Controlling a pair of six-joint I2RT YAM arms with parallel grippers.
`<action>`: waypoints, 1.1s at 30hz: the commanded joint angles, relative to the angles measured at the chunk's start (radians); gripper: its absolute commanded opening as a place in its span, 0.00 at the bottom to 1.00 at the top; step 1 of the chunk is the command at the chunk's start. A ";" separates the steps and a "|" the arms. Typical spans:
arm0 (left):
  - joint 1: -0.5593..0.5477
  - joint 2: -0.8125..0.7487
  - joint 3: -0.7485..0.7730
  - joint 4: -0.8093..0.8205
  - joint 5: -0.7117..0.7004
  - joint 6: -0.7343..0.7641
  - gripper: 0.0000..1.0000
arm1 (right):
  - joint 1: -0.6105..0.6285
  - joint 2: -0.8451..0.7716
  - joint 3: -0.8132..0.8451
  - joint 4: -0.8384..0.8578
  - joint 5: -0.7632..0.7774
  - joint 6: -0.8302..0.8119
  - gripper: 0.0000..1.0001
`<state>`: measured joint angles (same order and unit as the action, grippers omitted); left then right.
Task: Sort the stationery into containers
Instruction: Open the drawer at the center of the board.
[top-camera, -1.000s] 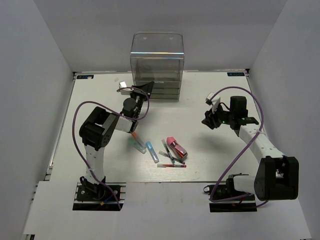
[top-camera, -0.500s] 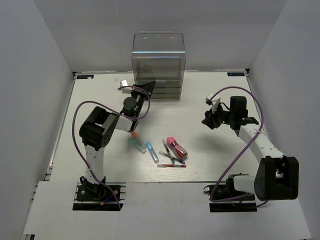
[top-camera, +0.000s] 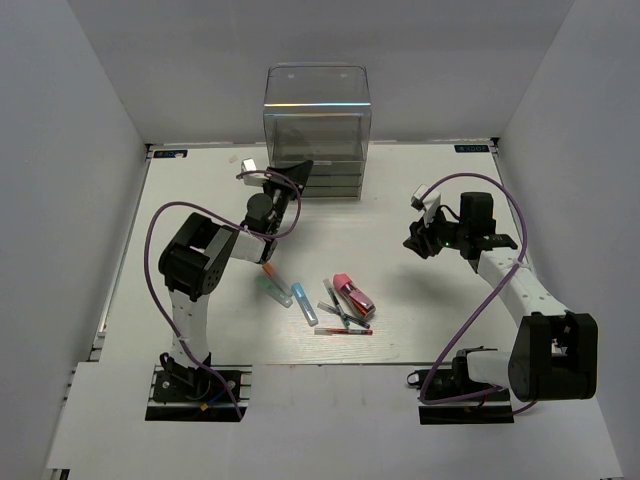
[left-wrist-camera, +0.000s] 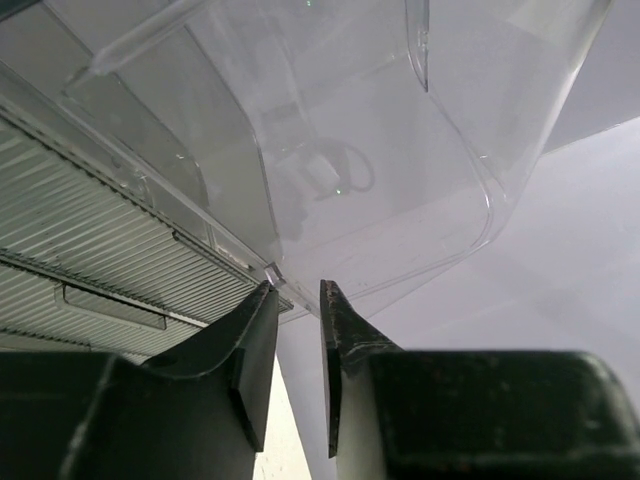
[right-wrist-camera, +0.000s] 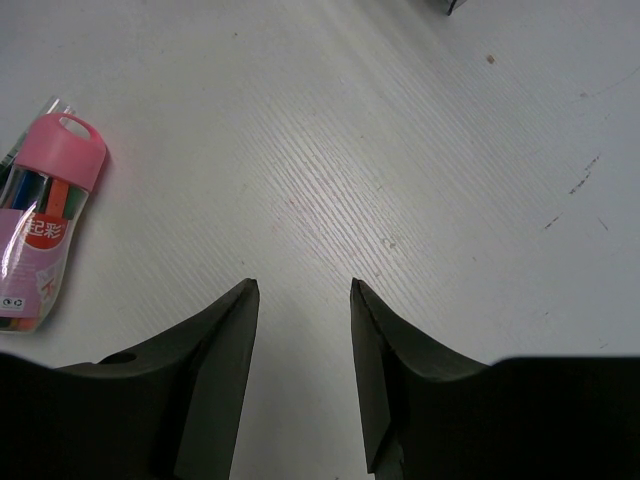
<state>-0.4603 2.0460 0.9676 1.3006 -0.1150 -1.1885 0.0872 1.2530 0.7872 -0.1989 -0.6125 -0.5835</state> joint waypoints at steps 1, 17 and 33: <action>-0.001 -0.024 0.056 0.229 0.017 0.009 0.35 | 0.005 -0.013 -0.006 0.026 -0.013 -0.006 0.48; 0.008 -0.024 0.065 0.272 -0.002 0.018 0.32 | 0.003 -0.015 -0.009 0.026 -0.007 -0.010 0.48; 0.008 -0.073 0.065 0.279 0.017 0.038 0.31 | 0.003 -0.018 -0.008 0.019 -0.032 -0.021 0.50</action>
<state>-0.4580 2.0502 0.9813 1.2793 -0.1139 -1.1698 0.0872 1.2530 0.7868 -0.1989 -0.6132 -0.5873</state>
